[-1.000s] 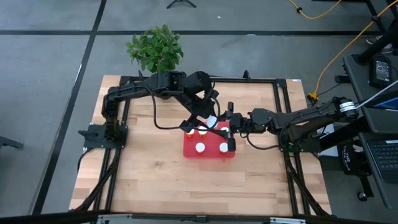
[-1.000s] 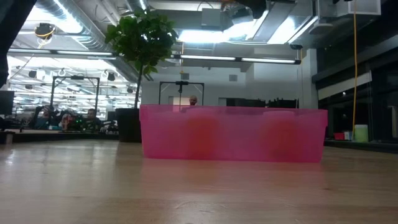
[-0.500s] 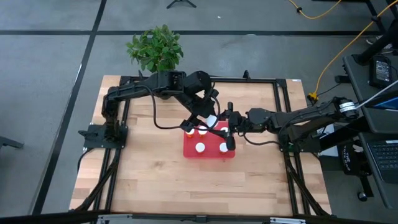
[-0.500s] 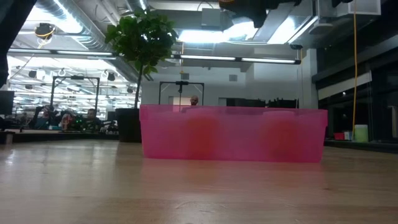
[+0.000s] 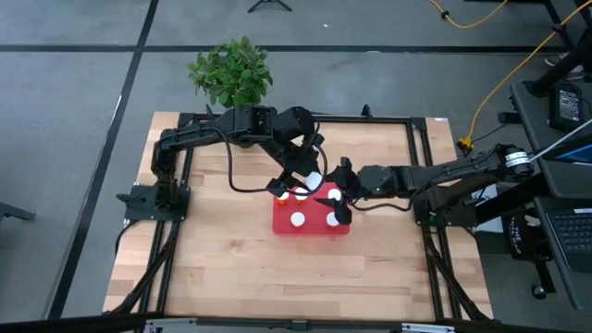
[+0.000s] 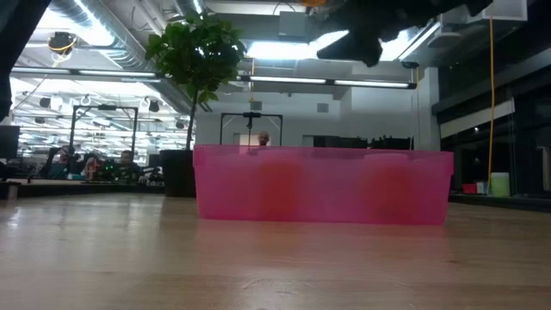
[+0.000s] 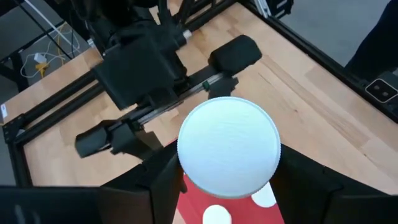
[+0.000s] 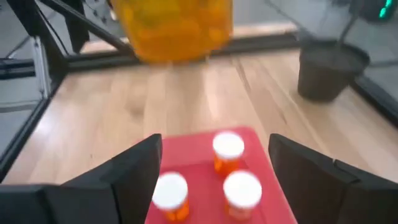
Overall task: Pick and place pill bottles into a basket
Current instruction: Put the orange pill bottle into the red bin
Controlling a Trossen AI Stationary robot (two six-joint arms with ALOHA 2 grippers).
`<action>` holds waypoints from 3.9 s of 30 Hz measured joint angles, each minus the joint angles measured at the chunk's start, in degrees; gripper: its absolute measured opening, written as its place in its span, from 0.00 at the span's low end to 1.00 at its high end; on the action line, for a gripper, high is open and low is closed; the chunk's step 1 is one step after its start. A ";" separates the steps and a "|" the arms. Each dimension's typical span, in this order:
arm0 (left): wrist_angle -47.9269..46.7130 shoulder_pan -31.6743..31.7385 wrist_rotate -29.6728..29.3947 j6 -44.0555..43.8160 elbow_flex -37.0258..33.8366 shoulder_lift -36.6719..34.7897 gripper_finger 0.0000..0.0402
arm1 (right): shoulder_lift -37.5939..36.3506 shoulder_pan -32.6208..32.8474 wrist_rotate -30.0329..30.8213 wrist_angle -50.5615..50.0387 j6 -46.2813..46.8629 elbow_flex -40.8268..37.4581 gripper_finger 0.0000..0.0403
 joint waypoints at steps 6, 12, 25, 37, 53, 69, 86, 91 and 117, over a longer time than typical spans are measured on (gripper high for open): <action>-0.28 0.04 -0.42 -0.01 0.02 0.00 0.52 | -0.70 0.02 1.30 -10.48 5.87 0.00 0.74; 0.86 0.04 -0.44 0.02 0.09 0.33 0.52 | -8.18 1.31 5.17 -23.28 8.37 0.00 0.71; 2.64 0.05 1.27 -1.57 0.09 6.60 0.52 | -41.75 8.73 19.89 -47.44 22.51 0.09 0.68; 1.31 2.70 5.21 -4.61 0.07 15.77 0.52 | -41.65 12.24 18.70 -51.03 20.60 0.07 0.68; 19.97 4.53 11.10 -7.18 -14.40 15.49 0.52 | -39.53 15.75 18.58 -51.28 23.19 0.02 0.68; 63.51 5.75 6.70 -18.51 -53.52 -12.20 0.52 | -38.15 16.00 19.09 -52.05 24.72 0.02 0.68; 57.45 3.56 4.69 -13.62 -57.35 -7.13 0.52 | -34.66 16.00 21.34 -48.12 24.42 0.02 0.68; 57.32 3.31 4.90 -13.40 -57.39 -4.72 0.52 | -34.14 16.00 21.29 -48.16 23.79 0.02 0.68; 65.75 2.51 4.59 -20.24 -57.34 4.18 0.54 | -34.36 16.00 19.30 -48.18 19.79 0.02 0.68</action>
